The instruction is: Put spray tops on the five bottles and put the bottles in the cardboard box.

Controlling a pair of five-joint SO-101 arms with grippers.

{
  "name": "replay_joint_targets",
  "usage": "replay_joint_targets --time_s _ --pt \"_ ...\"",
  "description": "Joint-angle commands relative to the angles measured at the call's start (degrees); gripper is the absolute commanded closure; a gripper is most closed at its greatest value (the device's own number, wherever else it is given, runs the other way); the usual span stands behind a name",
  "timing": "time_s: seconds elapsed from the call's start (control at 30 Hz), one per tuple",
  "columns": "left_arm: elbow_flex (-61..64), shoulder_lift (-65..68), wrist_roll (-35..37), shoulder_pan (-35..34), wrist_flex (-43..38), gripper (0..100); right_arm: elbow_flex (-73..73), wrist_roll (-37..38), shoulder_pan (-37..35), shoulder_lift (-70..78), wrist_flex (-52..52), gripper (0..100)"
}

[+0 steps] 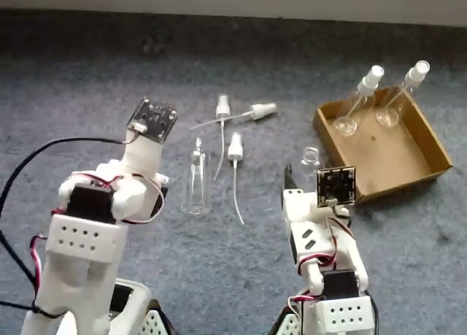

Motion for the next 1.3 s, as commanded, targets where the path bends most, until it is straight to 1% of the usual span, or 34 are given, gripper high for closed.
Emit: replay_joint_targets --time_s 0.0,0.13,0.27,0.37,0.5,0.57,0.67,0.83,0.93,1.13,1.27 --pt "-8.0 8.7 -0.4 7.1 0.1 100 1.9 -0.5 0.5 -0.9 -4.8 87.1" --pt "-13.1 15.9 -0.4 12.4 0.0 100 4.3 -0.5 0.5 -0.9 -6.7 87.1" --pt "-19.6 25.5 -0.3 13.8 -4.3 100 4.9 -0.5 0.4 -0.9 -11.3 87.1" --pt "-25.5 34.2 0.2 14.6 -5.0 100 7.1 -0.5 0.4 -0.9 -11.6 87.1" --pt "-35.2 45.1 6.9 15.3 -4.9 100 8.4 -0.5 0.4 -0.9 -11.7 87.1" --pt "-40.4 50.2 8.5 15.6 -4.7 99 8.5 -0.5 0.4 -0.9 -11.8 87.1" --pt "-47.3 57.2 10.4 15.6 -4.7 94 8.7 -0.5 0.7 -0.9 -14.0 87.1" --pt "-55.2 66.6 20.7 15.6 -4.7 79 8.7 -0.5 0.7 -0.5 -14.1 87.1" --pt "-58.1 70.8 24.6 15.6 -4.7 74 8.7 -0.4 0.7 -0.5 -14.1 87.1" --pt "-63.3 78.6 30.1 15.3 -5.1 72 8.7 -0.2 0.7 -0.6 -14.1 87.1" --pt "-67.9 84.4 30.6 15.2 -4.8 72 8.7 -0.2 0.7 -0.6 -14.1 87.1"
